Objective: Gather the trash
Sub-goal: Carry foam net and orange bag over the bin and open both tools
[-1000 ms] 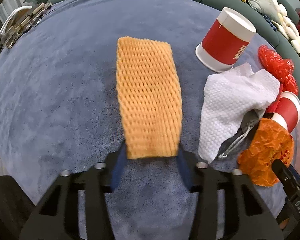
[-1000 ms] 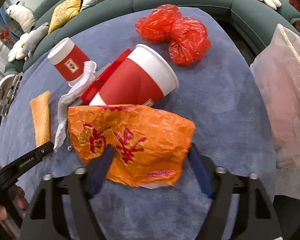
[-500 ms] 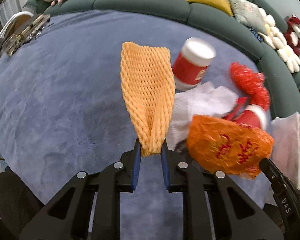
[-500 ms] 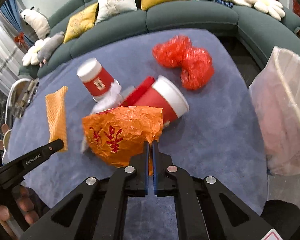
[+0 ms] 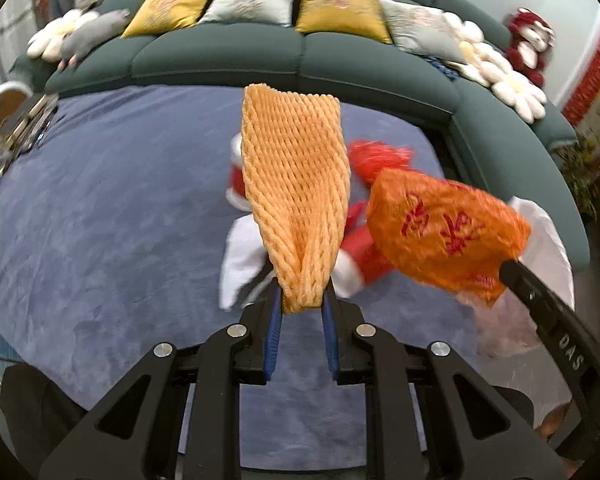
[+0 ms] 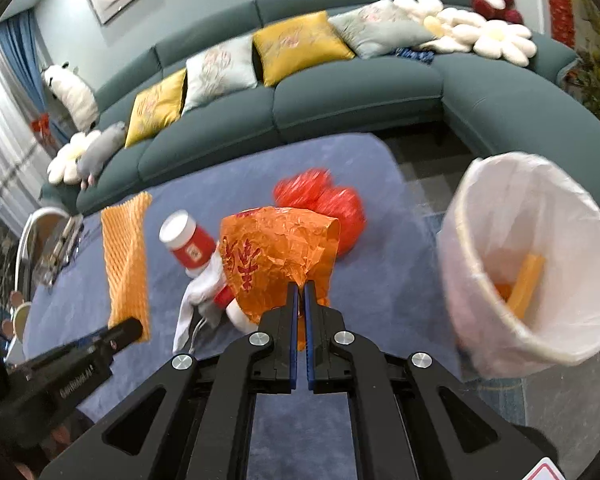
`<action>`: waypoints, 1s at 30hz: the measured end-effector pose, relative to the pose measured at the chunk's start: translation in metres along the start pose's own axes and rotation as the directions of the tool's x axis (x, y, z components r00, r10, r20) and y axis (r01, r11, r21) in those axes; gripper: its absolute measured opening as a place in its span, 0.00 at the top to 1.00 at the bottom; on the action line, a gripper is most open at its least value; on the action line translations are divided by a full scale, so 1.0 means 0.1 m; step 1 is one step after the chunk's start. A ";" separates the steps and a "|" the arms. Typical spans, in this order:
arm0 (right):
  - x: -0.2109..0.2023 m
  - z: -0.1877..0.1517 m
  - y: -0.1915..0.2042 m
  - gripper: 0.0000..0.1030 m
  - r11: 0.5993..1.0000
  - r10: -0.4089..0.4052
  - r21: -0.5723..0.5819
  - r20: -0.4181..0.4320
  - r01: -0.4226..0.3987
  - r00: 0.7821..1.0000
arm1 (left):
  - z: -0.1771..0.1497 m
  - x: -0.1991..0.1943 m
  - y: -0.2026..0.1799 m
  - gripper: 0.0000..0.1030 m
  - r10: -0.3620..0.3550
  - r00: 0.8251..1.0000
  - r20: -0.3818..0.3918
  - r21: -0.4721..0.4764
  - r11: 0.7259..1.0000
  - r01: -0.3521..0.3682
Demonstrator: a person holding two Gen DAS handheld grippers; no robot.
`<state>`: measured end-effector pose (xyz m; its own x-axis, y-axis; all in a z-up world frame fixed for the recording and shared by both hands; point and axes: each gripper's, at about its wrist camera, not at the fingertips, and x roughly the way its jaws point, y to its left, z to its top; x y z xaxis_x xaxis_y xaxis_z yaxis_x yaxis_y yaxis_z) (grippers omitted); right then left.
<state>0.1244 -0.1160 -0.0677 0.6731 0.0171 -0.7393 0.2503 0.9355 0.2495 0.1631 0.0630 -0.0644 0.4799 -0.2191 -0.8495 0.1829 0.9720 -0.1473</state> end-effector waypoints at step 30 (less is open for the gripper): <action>-1.23 0.12 -2.03 0.97 0.938 -0.260 0.283 0.200 0.198 0.945 | -0.31 -0.17 -2.50 0.82 -0.228 0.973 -0.045 0.380 0.896 0.228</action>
<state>-0.0009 -0.3118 -0.0202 0.7100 -0.2974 -0.6384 0.5654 0.7811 0.2649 0.0829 -0.1737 -0.0288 0.3860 -0.4310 -0.8156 0.5994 0.7893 -0.1334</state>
